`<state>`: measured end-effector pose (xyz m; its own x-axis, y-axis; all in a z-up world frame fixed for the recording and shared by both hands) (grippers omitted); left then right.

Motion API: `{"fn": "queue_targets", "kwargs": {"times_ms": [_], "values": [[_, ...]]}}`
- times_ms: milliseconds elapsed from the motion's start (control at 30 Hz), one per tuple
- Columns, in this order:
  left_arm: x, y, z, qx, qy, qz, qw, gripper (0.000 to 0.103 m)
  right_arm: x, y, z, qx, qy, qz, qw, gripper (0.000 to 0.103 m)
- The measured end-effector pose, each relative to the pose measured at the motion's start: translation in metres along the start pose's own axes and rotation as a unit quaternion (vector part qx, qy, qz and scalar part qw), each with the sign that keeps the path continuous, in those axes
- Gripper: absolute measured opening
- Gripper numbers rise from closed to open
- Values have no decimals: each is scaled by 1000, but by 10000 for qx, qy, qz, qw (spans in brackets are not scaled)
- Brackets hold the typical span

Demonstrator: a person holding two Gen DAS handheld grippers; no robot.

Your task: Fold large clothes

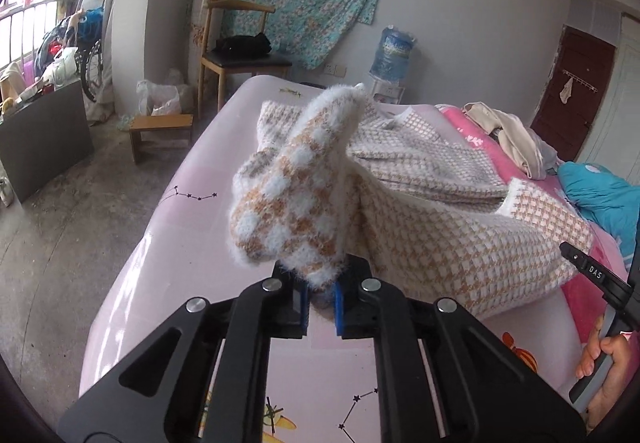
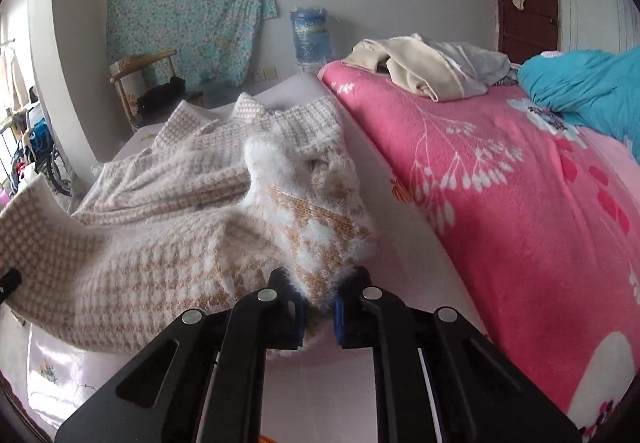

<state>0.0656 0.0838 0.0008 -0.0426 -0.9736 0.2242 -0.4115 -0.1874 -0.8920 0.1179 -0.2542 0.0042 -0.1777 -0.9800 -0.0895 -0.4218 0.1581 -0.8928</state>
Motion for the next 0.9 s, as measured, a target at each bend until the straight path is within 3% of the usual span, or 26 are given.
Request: {"fn": "queue_targets", "kwargs": {"times_ms": [167, 333, 400, 467, 500, 567, 633, 767, 900], "values": [[-16, -2, -31, -278, 306, -359, 9985, 8, 13, 3, -38, -257, -346, 217, 9988, 9], [-39, 19, -54, -811, 392, -724, 9933, 9, 30, 30, -57, -860, -562, 590, 9930, 12], [-56, 36, -47, -1136, 334, -1035, 9876, 19, 45, 44, -44, -1272, -637, 896, 9858, 23], [-78, 53, -38, -1436, 260, -1450, 9786, 22, 63, 54, -29, -1739, -612, 1260, 9747, 43], [-90, 59, -34, -1540, 273, -1743, 9722, 25, 73, 56, -25, -1858, -613, 1468, 9696, 45], [-110, 66, -34, -1606, 499, -2356, 9572, 25, 92, 54, -28, -1871, -745, 1830, 9623, 47], [-120, 66, -37, -1529, 647, -2621, 9506, 25, 100, 48, -35, -1736, -739, 1817, 9651, 54], [-122, 65, -44, -1424, 715, -2580, 9529, 28, 110, 31, -48, -1422, -123, 1332, 9808, 56], [-119, 60, -46, -1348, 742, -2506, 9558, 32, 115, 16, -53, -1179, -173, 1377, 9833, 56]]}}
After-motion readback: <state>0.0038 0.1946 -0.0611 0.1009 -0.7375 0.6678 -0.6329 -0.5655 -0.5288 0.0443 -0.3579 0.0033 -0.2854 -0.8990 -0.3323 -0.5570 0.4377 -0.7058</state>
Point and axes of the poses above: each gripper's, at about its wrist camera, not at the fingertips, and z roughly the way its jaws point, x to its right, y to its underside, the point moved 1 cm from there along z, roughly the way its jaws point, and after that the axes turned 12 degrees about x, right-handed, at the moved point
